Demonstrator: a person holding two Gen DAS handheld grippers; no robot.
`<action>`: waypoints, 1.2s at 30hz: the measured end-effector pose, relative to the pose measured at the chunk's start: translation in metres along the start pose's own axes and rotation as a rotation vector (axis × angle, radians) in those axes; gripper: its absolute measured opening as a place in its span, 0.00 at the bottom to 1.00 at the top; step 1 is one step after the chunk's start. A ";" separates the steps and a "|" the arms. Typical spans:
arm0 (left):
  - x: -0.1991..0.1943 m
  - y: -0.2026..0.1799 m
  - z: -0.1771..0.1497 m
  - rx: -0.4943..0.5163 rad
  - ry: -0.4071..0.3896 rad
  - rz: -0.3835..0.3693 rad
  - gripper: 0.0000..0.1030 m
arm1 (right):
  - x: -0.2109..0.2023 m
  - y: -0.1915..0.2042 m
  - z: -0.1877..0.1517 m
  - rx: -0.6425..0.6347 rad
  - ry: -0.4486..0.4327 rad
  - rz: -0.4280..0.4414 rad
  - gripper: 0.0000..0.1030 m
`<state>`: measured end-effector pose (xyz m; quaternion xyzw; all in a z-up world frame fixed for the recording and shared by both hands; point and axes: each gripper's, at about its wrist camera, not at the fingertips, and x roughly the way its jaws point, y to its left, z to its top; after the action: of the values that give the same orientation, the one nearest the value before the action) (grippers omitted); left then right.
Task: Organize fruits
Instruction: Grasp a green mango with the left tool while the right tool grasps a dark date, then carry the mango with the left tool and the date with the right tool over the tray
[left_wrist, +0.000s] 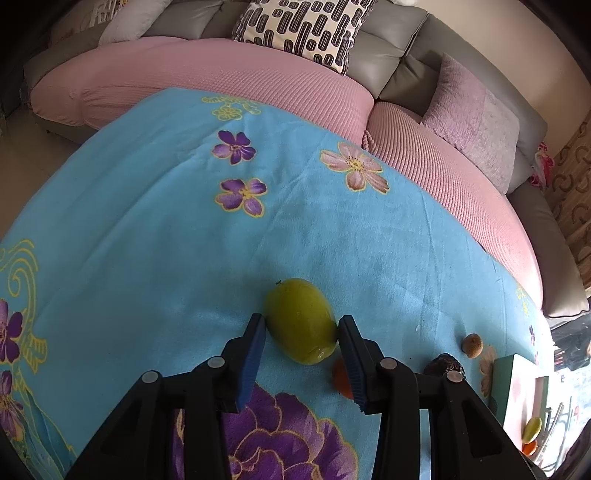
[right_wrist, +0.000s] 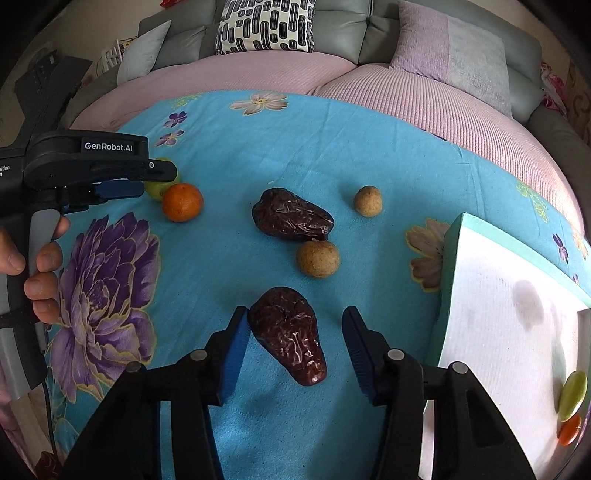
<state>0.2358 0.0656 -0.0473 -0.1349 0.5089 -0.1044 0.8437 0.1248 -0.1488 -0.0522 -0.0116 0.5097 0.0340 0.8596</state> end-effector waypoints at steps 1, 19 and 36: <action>-0.002 0.000 0.001 -0.001 -0.002 0.001 0.42 | -0.001 0.001 0.000 -0.007 0.001 0.006 0.39; -0.047 -0.035 -0.005 0.081 -0.052 -0.032 0.31 | -0.053 -0.012 0.003 0.031 -0.123 0.030 0.37; -0.012 -0.006 -0.008 0.003 -0.003 0.056 0.37 | -0.059 -0.028 0.001 0.063 -0.120 0.017 0.37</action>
<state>0.2234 0.0630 -0.0393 -0.1194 0.5111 -0.0813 0.8473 0.0993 -0.1798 -0.0008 0.0221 0.4581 0.0257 0.8883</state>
